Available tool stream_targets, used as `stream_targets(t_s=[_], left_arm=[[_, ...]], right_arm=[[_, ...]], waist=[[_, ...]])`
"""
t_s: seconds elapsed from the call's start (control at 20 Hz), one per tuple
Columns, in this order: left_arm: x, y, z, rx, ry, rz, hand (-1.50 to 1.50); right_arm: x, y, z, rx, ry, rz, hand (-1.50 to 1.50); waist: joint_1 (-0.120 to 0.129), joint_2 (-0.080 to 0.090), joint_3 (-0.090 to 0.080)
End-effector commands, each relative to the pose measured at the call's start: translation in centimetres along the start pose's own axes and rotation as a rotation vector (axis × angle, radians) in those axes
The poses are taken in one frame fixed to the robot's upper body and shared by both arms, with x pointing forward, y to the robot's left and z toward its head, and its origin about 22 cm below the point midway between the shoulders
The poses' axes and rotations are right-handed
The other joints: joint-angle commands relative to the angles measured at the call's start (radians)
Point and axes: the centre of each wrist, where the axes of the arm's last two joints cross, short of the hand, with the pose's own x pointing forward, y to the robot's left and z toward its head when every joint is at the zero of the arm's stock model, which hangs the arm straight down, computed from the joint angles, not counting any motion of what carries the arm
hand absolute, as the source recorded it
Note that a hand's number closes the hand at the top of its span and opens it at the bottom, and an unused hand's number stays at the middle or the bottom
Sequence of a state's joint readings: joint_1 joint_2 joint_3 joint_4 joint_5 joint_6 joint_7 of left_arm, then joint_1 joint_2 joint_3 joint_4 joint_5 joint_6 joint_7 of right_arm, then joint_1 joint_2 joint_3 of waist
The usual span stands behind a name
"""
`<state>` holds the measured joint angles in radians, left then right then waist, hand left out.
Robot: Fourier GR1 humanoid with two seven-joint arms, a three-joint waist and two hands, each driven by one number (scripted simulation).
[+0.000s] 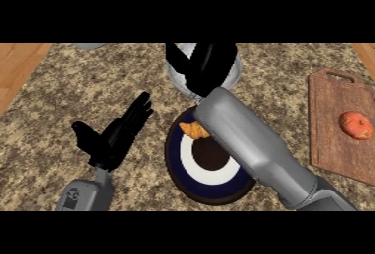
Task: Pick the bell pepper from the plate and place it in the bowl
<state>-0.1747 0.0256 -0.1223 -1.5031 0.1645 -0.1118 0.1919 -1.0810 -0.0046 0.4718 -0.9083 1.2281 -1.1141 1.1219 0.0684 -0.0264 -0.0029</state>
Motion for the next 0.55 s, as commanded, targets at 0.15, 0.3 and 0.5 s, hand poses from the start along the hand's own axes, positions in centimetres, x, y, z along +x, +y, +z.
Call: stream_targets(t_s=[0.15,0.3,0.5], left_arm=[[-0.3,-0.4,-0.1,-0.013,0.001,0.002,0.00],[-0.7,-0.3,0.0,-0.014,0.015,0.008,0.00],[-0.2,-0.7,-0.4,-0.043,-0.002,-0.005,0.00]], right_arm=[[-0.5,-1.3,5.5,0.094,0.030,-0.054,1.50],[-1.2,-2.0,7.2,0.132,0.046,-0.063,1.50],[-3.5,-3.2,11.0,0.234,0.124,-0.045,1.50]], waist=[[0.007,-0.008,0.000],[0.023,-0.006,0.000],[0.045,0.004,0.002]])
